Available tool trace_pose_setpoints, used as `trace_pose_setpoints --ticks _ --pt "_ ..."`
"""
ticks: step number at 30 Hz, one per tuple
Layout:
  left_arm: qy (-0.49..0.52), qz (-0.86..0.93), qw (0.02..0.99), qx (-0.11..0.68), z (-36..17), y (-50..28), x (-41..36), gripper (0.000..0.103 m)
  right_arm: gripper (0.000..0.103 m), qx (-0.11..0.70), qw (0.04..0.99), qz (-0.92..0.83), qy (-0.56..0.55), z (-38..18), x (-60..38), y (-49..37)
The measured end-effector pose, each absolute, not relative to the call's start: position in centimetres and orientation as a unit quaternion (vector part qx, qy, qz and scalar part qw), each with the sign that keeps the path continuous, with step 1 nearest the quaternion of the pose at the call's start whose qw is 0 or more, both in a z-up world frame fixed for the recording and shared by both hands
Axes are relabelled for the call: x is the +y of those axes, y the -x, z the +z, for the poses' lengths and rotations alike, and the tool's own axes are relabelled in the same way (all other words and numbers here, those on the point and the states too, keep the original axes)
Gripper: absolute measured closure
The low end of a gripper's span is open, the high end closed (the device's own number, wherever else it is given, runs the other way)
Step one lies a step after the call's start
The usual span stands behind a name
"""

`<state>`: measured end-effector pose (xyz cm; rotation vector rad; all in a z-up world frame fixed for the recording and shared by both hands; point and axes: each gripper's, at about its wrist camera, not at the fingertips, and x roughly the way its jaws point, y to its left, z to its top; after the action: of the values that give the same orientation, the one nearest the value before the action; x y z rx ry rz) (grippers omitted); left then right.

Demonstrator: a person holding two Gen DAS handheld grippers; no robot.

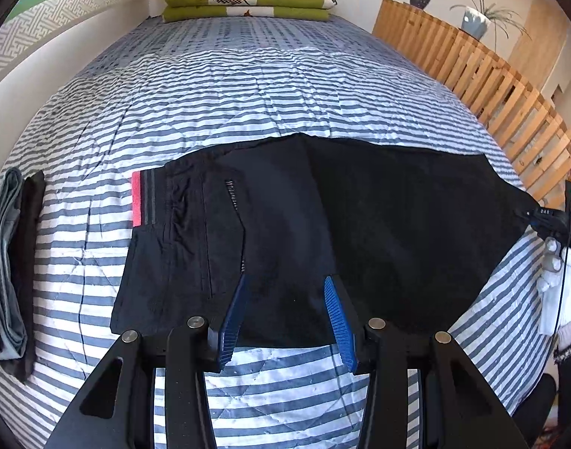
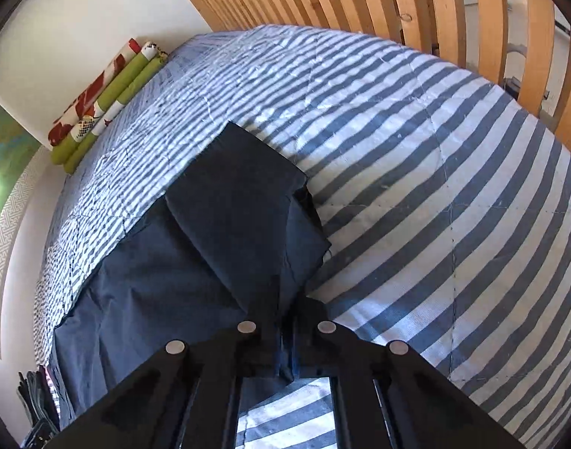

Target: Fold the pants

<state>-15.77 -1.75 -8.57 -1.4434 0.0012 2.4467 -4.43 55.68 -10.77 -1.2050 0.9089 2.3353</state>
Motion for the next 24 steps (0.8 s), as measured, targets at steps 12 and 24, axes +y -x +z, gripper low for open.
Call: trace_pose_setpoints --ticks 12,24 --pt "0.481 0.861 0.100 -0.128 -11.0 16.1 -11.6 0.057 0.100 0.121 0.042 0.926 0.355 2.1 35.0 8.1" --pt "0.487 0.851 0.067 -0.186 -12.8 16.6 -20.3 0.057 0.100 -0.054 -0.106 0.898 0.424 -7.5 5.9 11.4"
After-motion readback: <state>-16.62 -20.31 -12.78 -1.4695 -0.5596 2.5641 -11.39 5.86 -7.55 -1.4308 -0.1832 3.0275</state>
